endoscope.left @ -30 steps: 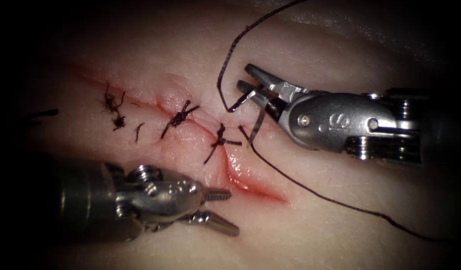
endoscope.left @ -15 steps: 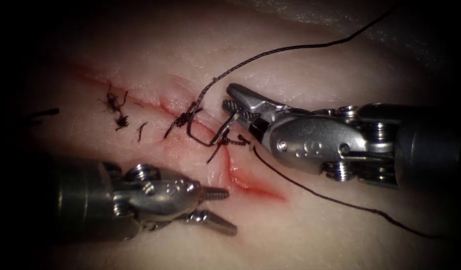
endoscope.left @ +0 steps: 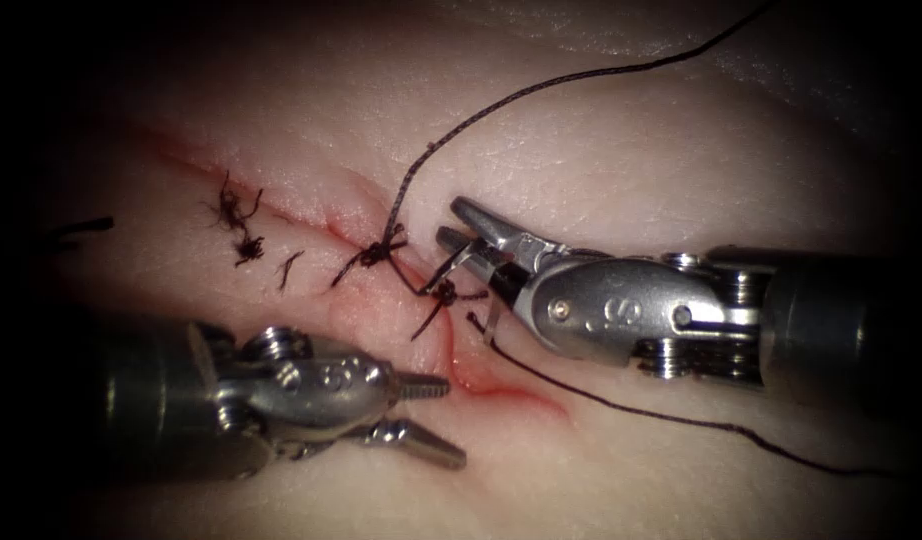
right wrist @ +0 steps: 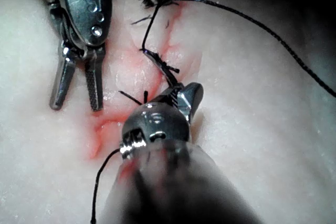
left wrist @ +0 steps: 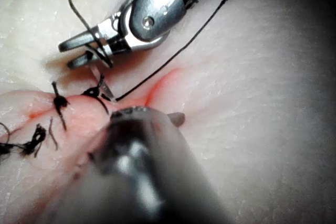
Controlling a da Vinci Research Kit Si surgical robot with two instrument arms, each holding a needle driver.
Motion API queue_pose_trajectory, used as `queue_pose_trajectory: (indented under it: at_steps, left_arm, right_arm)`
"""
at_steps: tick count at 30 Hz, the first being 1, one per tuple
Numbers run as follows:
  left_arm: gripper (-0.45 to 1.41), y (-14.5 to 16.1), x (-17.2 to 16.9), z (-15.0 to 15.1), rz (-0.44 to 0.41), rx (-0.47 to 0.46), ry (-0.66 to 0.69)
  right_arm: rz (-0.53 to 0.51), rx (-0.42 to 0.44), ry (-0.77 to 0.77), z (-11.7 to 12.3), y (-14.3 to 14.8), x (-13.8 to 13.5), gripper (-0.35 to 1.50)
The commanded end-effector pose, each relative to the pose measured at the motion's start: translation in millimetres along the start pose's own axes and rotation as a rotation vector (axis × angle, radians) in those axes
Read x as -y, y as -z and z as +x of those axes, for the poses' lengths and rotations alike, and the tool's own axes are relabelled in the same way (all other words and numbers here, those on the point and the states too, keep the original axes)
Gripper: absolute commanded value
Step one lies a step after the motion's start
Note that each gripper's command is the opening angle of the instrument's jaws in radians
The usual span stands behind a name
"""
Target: Wound Closure
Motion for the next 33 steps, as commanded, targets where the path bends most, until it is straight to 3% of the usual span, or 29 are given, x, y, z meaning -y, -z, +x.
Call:
queue_pose_trajectory:
  at_steps: [1,7,13,19,24,33]
  left_arm:
    - [0.47,-0.8,0.0,-0.1,-0.001,0.0,0.0]
    - [0.47,-0.8,0.0,-0.1,-0.001,0.0,-0.001]
    - [0.47,-0.7,0.1,-0.2,-0.003,0.001,-0.002]
    - [0.47,-0.3,0.2,-0.3,0.001,-0.002,-0.003]
    - [0.47,0.4,0.5,-0.4,0.008,-0.007,-0.004]
    - [0.47,0.6,0.6,-0.6,0.01,-0.008,-0.005]
  right_arm:
    - [-0.009,-0.005,-0.03,-0.3,-0.5,0.3,-0.35]
    - [-0.032,-0.023,-0.131,-0.1,-0.5,1.2,-0.35]
    - [-0.022,-0.029,-0.131,1.1,-1.2,2.6,-0.35]
    - [0.008,-0.009,-0.149,0.7,-1.7,4.1,-0.35]
    - [0.048,0.019,-0.199,-0.5,-0.2,5.1,-0.35]
    - [0.058,0.018,-0.207,0.6,0.8,5.9,-0.35]
